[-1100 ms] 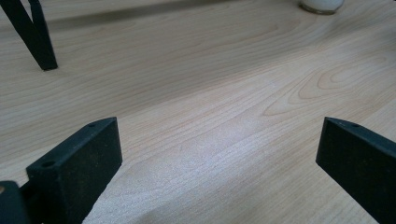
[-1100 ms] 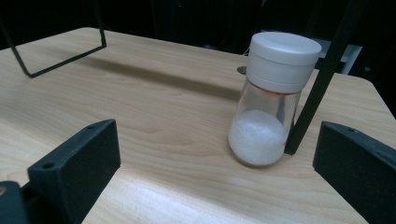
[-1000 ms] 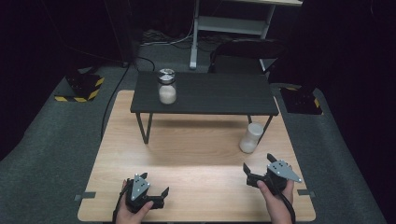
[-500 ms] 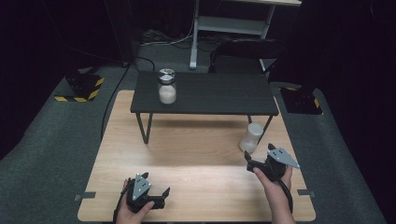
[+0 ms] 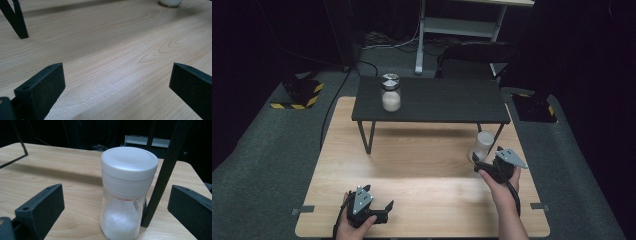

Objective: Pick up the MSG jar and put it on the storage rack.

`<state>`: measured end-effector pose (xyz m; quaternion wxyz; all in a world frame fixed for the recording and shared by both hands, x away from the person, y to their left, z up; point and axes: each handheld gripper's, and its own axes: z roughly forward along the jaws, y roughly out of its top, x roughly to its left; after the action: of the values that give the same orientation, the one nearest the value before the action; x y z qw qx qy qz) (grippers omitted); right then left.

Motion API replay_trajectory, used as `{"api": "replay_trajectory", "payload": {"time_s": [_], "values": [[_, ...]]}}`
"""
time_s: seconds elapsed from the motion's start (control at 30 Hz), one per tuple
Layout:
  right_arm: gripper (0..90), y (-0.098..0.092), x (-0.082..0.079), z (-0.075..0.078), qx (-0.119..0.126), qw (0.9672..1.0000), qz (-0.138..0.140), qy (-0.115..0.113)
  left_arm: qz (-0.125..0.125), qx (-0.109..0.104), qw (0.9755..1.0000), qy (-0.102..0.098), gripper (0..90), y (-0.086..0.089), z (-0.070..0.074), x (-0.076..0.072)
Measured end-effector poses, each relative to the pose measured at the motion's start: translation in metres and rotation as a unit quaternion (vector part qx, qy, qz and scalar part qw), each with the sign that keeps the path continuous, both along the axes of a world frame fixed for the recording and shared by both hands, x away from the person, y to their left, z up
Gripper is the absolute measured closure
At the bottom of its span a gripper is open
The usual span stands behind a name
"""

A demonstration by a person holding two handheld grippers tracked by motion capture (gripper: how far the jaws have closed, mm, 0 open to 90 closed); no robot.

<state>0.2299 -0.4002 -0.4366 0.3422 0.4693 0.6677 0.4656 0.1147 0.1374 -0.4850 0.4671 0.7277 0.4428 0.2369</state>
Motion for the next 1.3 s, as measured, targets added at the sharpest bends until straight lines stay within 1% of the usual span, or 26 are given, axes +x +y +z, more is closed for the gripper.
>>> {"api": "replay_trajectory", "payload": {"time_s": [0.07,0.17,0.33,0.37,0.5,0.53,0.57,0.63,0.9,0.93,1.1,1.3], "values": [[1.5,0.001,0.003,-0.002,-0.004,1.0000,-0.003,-0.005,0.000,-0.003,1.0000,0.000,0.3,0.001,0.000,0.000],[2.9,0.002,0.006,-0.003,-0.004,0.9999,-0.006,-0.007,0.002,-0.006,1.0000,0.002,0.3,0.001,0.000,0.000],[9.2,0.004,0.014,-0.006,0.001,0.9999,-0.013,-0.010,0.003,-0.009,1.0000,0.002,0.3,0.003,-0.001,0.000],[12.0,0.005,0.015,-0.007,0.000,0.9998,-0.015,-0.012,0.003,-0.009,0.9999,0.002,0.3,0.003,-0.001,0.000],[14.5,0.007,0.018,-0.008,0.000,0.9997,-0.019,-0.013,0.004,-0.010,0.9999,0.002,0.3,0.003,-0.001,0.000],[17.1,0.008,0.019,-0.009,0.001,0.9996,-0.023,-0.017,0.004,-0.010,0.9999,0.002,0.3,0.003,-0.001,0.000],[17.8,0.008,0.020,-0.009,0.002,0.9995,-0.026,-0.018,0.005,-0.011,0.9999,0.002,0.3,0.003,-0.001,0.000],[22.2,0.009,0.021,-0.009,0.006,0.9994,-0.029,-0.020,0.005,-0.011,0.9999,0.002,0.3,0.003,-0.001,0.000],[28.8,0.018,0.025,-0.011,-0.001,0.9990,-0.038,-0.025,0.004,-0.012,0.9999,0.001,0.3,0.004,-0.002,0.000],[33.2,0.021,0.026,-0.012,-0.001,0.9988,-0.043,-0.025,0.004,-0.012,0.9999,0.001,0.3,0.004,-0.002,0.000],[34.0,0.021,0.027,-0.014,0.000,0.9986,-0.045,-0.027,0.004,-0.013,0.9999,0.002,0.3,0.005,-0.001,0.000],[34.4,0.019,0.027,-0.013,-0.001,0.9988,-0.042,-0.026,0.005,-0.010,0.9999,0.002,0.3,0.003,-0.001,0.000]]}}
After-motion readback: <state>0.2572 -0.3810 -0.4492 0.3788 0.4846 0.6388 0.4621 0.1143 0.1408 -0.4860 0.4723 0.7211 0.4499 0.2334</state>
